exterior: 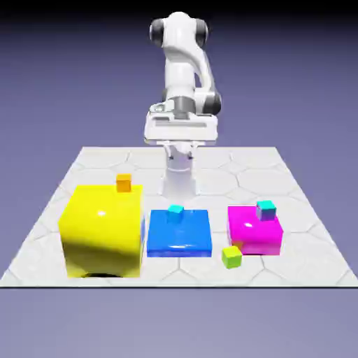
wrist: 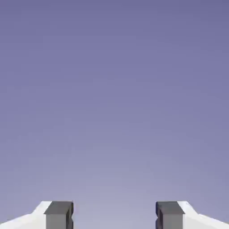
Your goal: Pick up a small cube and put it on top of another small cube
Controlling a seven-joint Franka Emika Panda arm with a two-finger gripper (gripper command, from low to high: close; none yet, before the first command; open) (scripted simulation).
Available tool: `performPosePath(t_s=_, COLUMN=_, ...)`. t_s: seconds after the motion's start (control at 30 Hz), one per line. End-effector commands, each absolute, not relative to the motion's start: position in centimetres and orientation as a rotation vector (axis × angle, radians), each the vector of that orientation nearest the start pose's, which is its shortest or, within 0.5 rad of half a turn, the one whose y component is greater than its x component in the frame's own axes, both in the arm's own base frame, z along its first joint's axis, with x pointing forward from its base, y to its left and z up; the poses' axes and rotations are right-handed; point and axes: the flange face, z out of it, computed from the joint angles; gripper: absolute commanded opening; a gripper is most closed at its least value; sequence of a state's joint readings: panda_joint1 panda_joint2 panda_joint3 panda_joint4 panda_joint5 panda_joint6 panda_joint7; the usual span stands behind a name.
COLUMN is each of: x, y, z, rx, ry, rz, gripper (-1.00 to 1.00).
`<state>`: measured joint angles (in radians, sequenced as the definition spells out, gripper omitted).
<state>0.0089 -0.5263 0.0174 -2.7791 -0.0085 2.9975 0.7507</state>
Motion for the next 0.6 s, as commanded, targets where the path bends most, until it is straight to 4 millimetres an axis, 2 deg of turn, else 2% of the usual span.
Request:
performPosePath(t_s=0.0, x=40.8, y=1.7, z=44.4, rx=-2.572, ry=0.945, rz=-0.936, gripper=0.0)
performPosePath(t_s=0.3, x=47.0, y=7.1, z=36.8, rx=-2.883, ry=0.922, rz=-0.466, gripper=0.0)
performPosePath(t_s=0.57, x=50.1, y=12.3, z=28.7, rx=-3.081, ry=0.877, rz=-0.006, gripper=0.0)
